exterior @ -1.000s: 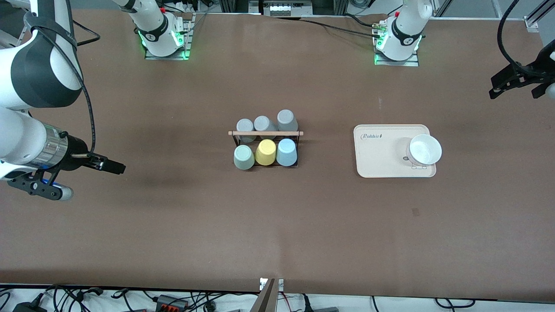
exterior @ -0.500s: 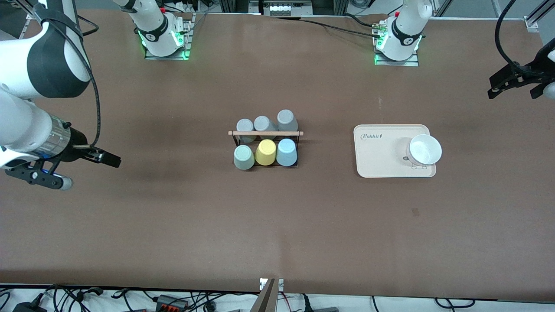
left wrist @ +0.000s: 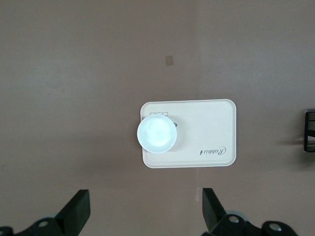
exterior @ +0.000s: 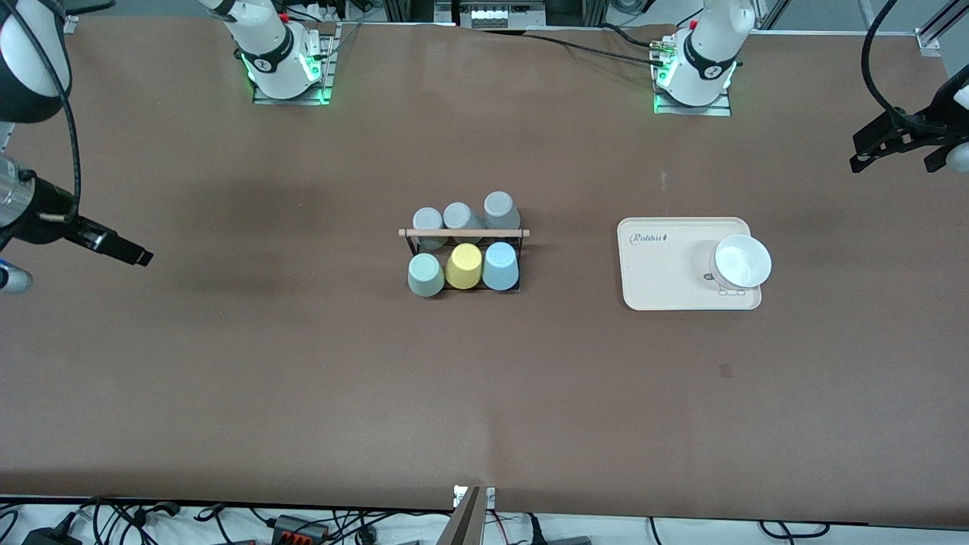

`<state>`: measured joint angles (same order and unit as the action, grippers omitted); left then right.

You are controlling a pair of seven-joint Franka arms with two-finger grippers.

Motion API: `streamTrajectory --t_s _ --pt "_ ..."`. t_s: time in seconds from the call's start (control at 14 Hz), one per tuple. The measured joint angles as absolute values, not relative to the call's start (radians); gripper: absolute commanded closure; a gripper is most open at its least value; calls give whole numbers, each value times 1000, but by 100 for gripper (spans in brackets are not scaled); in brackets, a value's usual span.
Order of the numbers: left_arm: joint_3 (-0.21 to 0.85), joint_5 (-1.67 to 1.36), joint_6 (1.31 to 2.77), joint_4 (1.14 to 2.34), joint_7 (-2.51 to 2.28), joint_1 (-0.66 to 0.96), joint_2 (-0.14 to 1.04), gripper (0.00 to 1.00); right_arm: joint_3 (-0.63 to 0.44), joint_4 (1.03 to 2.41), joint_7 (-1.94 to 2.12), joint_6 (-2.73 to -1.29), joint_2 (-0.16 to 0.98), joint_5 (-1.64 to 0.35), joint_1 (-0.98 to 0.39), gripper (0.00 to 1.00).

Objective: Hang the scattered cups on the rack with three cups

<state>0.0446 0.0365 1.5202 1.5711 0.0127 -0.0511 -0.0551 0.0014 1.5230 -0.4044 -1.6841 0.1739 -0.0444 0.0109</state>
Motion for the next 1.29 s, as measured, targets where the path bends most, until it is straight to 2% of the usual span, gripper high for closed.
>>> streamTrajectory --t_s 0.43,1.07,1.29 --pt "45 37 1520 1571 13 -51 -55 0 1 1701 -257 -1747 28 -26 50 0" --pt "44 37 1520 1571 13 -51 -55 0 16 1714 -270 -1794 16 2 83 0" --pt "44 37 1520 1571 13 -52 -55 0 95 1711 -271 -1796 18 3 165 0"
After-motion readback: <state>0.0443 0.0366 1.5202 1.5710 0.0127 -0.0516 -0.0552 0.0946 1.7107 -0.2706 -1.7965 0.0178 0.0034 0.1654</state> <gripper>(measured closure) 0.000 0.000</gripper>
